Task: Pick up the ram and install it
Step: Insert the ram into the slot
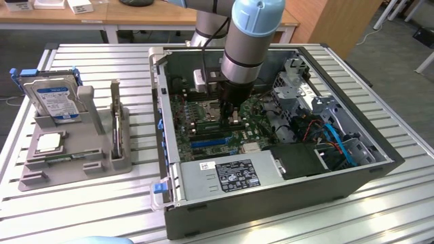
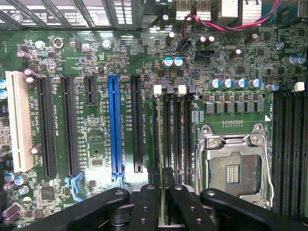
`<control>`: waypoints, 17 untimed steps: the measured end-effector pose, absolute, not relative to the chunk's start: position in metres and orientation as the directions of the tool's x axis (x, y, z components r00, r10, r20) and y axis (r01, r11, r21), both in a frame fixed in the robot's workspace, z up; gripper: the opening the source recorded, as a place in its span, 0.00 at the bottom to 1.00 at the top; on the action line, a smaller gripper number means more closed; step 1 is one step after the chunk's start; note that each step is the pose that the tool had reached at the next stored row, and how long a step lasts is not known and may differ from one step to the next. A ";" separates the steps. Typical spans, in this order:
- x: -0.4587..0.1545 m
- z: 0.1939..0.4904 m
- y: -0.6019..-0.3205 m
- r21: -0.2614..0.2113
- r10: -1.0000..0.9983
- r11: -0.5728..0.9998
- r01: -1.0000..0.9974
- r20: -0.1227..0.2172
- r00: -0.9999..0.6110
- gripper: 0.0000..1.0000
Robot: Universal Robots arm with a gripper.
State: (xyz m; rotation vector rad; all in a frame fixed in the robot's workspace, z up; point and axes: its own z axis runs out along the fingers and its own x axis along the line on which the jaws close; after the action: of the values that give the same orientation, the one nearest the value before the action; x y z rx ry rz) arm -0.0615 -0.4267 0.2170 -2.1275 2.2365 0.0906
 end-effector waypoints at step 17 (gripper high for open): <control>-0.062 0.214 -0.427 0.006 -0.996 0.050 -0.999 -0.077 -0.050 0.13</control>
State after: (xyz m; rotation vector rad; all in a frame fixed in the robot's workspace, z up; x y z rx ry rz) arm -0.0616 -0.4267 0.2136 -2.1287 2.2378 0.0880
